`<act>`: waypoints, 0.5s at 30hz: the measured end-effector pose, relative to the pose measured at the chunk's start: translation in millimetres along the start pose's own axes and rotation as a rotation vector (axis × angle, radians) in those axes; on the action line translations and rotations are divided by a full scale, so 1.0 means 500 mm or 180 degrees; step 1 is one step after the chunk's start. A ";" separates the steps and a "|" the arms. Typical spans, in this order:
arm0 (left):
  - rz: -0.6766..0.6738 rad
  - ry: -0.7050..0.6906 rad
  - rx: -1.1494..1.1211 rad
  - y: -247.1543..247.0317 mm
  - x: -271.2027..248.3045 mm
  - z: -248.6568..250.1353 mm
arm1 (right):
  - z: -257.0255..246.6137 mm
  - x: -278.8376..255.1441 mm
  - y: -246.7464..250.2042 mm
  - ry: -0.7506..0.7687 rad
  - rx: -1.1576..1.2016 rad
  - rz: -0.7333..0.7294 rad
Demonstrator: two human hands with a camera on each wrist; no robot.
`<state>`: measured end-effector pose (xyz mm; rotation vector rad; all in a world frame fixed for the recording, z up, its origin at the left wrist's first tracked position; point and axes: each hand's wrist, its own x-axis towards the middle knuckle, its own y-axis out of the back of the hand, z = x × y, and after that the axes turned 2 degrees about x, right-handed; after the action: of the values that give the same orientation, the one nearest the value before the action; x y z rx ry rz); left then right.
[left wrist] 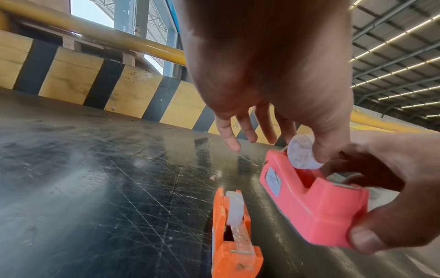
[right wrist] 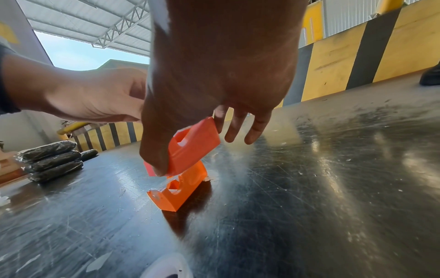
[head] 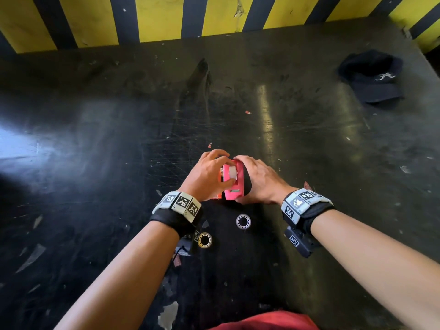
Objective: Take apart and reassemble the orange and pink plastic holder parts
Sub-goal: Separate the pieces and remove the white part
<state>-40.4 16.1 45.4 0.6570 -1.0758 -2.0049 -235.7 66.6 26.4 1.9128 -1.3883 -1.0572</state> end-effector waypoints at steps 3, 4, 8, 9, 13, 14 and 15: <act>0.0028 -0.0003 -0.0123 0.010 -0.001 -0.001 | 0.014 0.006 -0.004 -0.0082 -0.0010 -0.0062; 0.0039 -0.0029 -0.0179 0.015 -0.002 -0.003 | 0.020 0.011 -0.006 -0.0132 -0.0028 -0.0083; 0.0092 -0.0040 -0.0308 0.029 -0.008 -0.024 | 0.040 0.033 -0.017 -0.0351 -0.0187 -0.0178; 0.0104 0.0001 -0.0320 0.031 -0.010 -0.030 | 0.043 0.039 -0.021 -0.0392 -0.0217 -0.0224; 0.0127 0.0083 -0.0431 0.035 -0.015 -0.050 | 0.055 0.054 -0.039 -0.0477 -0.0216 -0.0290; 0.0130 0.0106 -0.0437 0.033 -0.016 -0.054 | 0.057 0.056 -0.043 -0.0479 -0.0234 -0.0287; 0.0133 0.0131 -0.0440 0.031 -0.016 -0.057 | 0.060 0.057 -0.046 -0.0494 -0.0264 -0.0303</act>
<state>-9.3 3.7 44.7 0.5957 -0.9101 -2.0006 -244.4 47.5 -16.1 1.8864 -1.3243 -1.3131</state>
